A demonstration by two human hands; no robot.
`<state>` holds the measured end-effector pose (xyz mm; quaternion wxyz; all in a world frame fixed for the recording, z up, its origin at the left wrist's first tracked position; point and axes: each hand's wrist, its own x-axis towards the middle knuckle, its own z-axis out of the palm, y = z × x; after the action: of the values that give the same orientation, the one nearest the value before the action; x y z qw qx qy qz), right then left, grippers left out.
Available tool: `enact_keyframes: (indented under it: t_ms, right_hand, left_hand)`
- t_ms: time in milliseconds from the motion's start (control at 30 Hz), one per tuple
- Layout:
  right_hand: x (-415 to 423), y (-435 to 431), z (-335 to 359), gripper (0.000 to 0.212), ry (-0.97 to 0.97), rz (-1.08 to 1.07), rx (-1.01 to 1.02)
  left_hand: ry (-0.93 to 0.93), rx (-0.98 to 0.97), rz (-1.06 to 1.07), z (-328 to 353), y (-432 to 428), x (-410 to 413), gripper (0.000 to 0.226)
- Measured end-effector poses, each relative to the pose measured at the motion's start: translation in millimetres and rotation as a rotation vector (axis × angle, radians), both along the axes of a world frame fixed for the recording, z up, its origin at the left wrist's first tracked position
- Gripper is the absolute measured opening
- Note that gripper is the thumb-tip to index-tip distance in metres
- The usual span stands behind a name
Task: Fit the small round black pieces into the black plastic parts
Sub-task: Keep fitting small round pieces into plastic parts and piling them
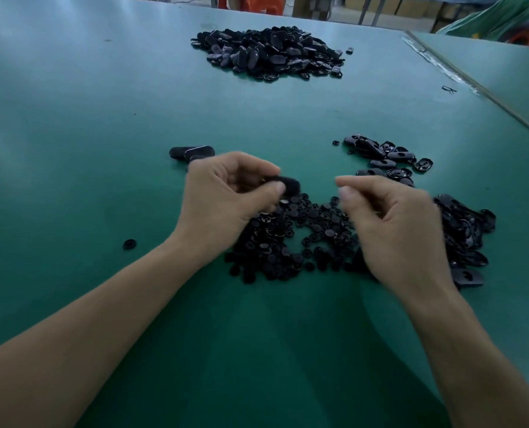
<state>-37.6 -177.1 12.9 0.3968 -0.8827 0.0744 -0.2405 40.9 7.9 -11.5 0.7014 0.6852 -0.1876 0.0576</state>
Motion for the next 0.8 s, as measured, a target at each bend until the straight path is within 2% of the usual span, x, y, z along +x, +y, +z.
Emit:
enact_keyframes:
  t_ms: [100, 200, 267, 400, 533, 633, 800]
  right_hand:
    - [-1.2, -27.2, -0.7, 0.027, 0.137, -0.276, -0.340]
    - [-4.1, -40.1, -4.4, 0.034, 0.376, -0.385, -0.460]
    - [-5.8, -38.9, -5.1, 0.036, 0.444, -0.396, -0.466]
    - [-6.0, -37.6, -5.8, 0.036, 0.395, -0.361, -0.471]
    - [-6.4, -36.9, -2.3, 0.031, 0.387, -0.386, -0.413]
    - [-6.1, -39.1, -2.0, 0.030, 0.393, -0.384, -0.326]
    - [-3.5, -43.2, -2.0, 0.031, 0.387, -0.409, -0.208]
  left_hand:
    - [-0.049, 0.039, 0.237, 0.7, 13.9, 16.9, 0.020]
    - [-0.026, 0.101, 0.365, -0.1, 27.4, 31.5, 0.015]
    - [-0.019, 0.184, 0.437, -1.6, 35.2, 38.9, 0.015]
    - [-0.048, 0.414, 0.510, -2.7, 43.8, 43.0, 0.021]
    - [-0.092, 0.607, 0.577, -1.9, 42.9, 39.6, 0.013]
    - [-0.042, 0.644, 0.595, -1.6, 43.7, 39.9, 0.013]
    - [-0.084, 0.645, 0.605, -3.0, 44.6, 42.5, 0.016]
